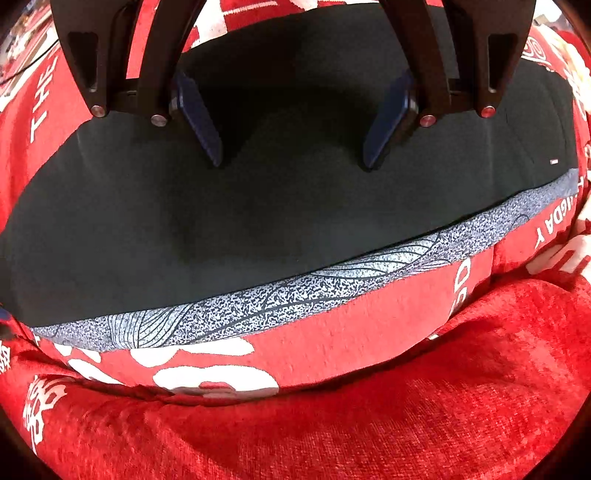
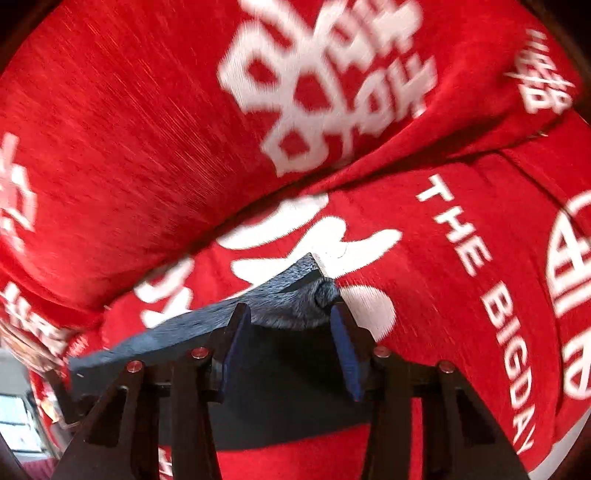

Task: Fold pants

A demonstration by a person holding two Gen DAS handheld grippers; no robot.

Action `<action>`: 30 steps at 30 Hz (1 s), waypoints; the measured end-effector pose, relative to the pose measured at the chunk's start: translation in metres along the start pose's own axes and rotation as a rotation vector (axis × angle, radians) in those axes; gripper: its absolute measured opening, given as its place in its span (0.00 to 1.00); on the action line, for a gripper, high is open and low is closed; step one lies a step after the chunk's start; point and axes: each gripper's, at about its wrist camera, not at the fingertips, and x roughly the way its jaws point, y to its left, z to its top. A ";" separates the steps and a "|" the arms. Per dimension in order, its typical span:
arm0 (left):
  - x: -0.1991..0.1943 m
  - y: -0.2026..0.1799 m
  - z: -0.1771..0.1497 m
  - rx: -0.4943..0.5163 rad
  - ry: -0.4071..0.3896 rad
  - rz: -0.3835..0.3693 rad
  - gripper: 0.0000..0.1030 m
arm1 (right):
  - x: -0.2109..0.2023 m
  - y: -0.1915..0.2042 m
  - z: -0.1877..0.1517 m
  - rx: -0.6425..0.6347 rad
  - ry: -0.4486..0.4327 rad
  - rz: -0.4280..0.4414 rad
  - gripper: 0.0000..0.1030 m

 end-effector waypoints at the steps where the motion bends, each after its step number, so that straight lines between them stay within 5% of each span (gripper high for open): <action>1: 0.001 0.000 -0.001 -0.004 -0.001 -0.005 0.78 | 0.012 -0.002 0.003 0.013 0.033 -0.012 0.37; 3: 0.002 0.000 -0.002 -0.009 -0.002 -0.015 0.78 | 0.035 -0.010 0.006 0.061 0.099 -0.019 0.05; 8: 0.001 0.006 -0.004 -0.030 -0.014 -0.019 0.78 | 0.014 0.000 0.018 0.031 -0.064 0.045 0.06; 12: -0.001 0.009 0.000 -0.047 0.005 -0.014 0.80 | 0.007 -0.017 0.031 0.139 -0.070 0.011 0.27; 16: -0.018 0.018 0.005 -0.064 -0.032 -0.003 0.80 | -0.027 -0.037 -0.007 0.244 -0.133 0.034 0.30; 22: -0.022 0.019 0.022 -0.093 -0.064 -0.004 0.80 | -0.032 -0.066 -0.077 0.400 -0.079 0.072 0.31; 26: -0.012 0.002 0.047 -0.109 -0.100 -0.004 0.80 | -0.014 -0.051 -0.073 0.321 -0.061 0.081 0.31; 30: 0.014 -0.005 0.064 -0.111 -0.100 0.077 0.89 | 0.008 -0.045 -0.068 0.277 -0.026 -0.015 0.25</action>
